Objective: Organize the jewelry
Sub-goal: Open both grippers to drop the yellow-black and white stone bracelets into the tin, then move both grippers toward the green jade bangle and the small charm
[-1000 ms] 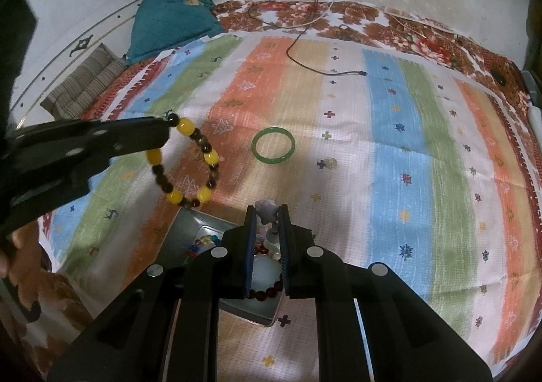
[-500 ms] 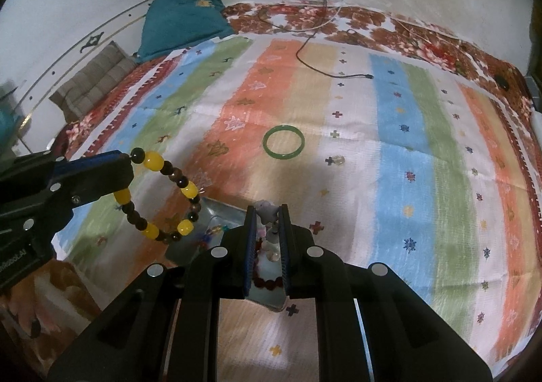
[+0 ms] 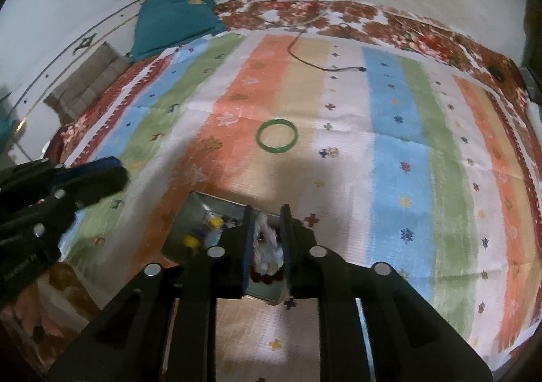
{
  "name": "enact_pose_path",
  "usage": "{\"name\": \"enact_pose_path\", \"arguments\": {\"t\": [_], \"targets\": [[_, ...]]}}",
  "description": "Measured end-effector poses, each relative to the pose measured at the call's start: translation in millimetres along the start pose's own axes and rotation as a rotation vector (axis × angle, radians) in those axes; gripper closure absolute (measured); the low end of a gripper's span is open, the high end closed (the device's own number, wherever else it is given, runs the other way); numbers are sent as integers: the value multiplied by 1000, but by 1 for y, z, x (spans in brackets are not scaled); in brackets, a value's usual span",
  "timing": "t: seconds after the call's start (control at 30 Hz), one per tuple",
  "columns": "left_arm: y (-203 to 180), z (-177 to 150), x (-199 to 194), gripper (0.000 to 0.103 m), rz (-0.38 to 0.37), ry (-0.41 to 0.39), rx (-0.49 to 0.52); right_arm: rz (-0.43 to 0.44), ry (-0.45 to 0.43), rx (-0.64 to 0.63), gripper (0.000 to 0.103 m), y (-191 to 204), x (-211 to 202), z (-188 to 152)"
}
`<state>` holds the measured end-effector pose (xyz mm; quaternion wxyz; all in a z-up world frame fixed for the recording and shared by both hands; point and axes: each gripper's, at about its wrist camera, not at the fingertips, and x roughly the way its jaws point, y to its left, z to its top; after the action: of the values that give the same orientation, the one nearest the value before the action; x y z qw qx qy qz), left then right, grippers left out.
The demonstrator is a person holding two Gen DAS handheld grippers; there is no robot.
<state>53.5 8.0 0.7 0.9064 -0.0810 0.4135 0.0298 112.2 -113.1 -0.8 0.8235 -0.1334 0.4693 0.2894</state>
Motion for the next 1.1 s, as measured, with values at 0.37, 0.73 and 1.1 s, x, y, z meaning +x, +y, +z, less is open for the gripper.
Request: {"name": "enact_pose_path", "arguments": {"t": [0.37, 0.73, 1.1], "targets": [[14, 10, 21, 51, 32, 54, -46, -57, 30, 49, 61, -19, 12, 6], [30, 33, 49, 26, 68, 95, -102, -97, 60, 84, 44, -31, 29, 19], [40, 56, 96, 21, 137, 154, -111, -151, 84, 91, 35, -47, 57, 43]]}}
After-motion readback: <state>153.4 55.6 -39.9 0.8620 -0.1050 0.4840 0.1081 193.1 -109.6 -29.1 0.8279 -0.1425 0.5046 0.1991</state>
